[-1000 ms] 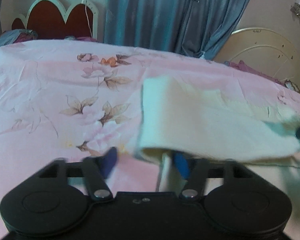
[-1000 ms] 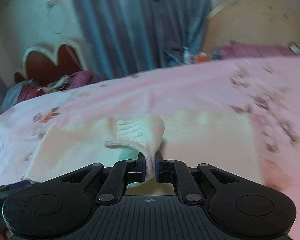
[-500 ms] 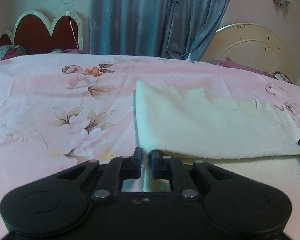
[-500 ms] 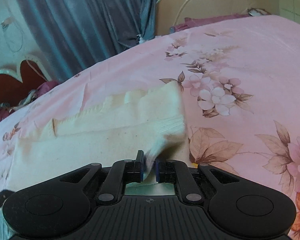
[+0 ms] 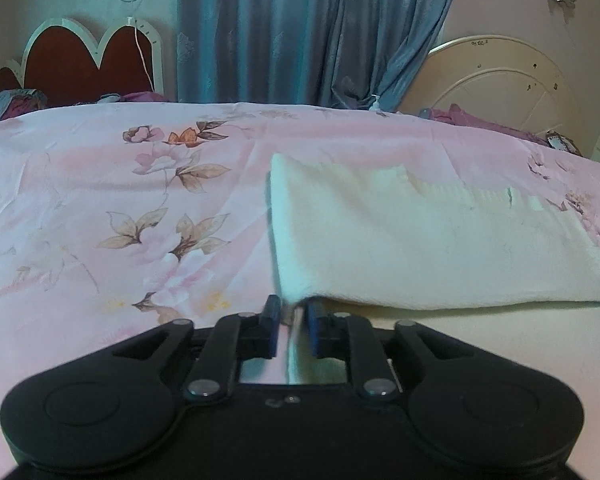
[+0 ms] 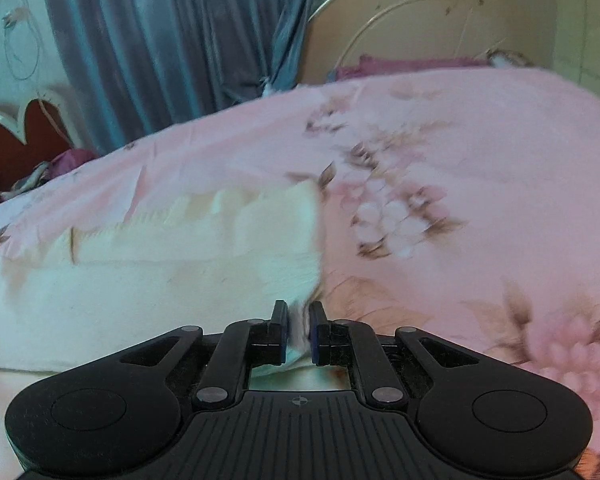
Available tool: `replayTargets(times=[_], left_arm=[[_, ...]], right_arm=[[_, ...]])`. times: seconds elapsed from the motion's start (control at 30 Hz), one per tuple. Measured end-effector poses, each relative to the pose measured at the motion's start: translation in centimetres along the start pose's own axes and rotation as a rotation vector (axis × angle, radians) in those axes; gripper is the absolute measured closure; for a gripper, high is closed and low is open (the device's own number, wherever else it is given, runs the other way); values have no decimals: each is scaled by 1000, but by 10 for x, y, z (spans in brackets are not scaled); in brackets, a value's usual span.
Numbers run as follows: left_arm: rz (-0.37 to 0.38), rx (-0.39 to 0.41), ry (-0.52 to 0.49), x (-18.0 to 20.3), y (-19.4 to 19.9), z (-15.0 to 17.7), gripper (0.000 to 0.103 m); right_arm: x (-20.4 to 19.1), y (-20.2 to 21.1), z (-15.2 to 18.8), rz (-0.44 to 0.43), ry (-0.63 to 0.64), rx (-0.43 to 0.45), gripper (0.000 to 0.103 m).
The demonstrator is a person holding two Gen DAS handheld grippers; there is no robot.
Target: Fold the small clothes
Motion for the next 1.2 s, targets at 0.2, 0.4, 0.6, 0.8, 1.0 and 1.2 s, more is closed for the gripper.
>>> replayTargets(times=[0.2, 0.4, 0.6, 0.8, 1.0, 1.2], left_arm=[[22, 22, 58, -3, 20, -14, 69], [37, 16, 127, 6, 4, -36, 42], [36, -38, 179, 7, -37, -47, 43], [64, -62, 228, 3, -65, -52, 66], [88, -21, 242, -4, -63, -51, 90], [41, 8, 251, -19, -64, -51, 96]], right_arm=[[3, 3, -13, -12, 13, 30, 95], [-17, -2, -19, -43, 52, 36, 94], [-35, -13, -27, -68, 100, 36, 33], [-58, -28, -35, -90, 175, 43, 28], [-79, -54, -29, -124, 238, -10, 62], [-85, -68, -27, -106, 319, 23, 62]])
Point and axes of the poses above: each gripper's, at about its wrist camera, not at the fingertips, and y roughly against the way its jaws point, x to its right, z to its underside, the point moved 6 cm from there along -y, roughly the way its jaws point, and after that the axes turned 13 degrees about y, right-handed, at the moved point
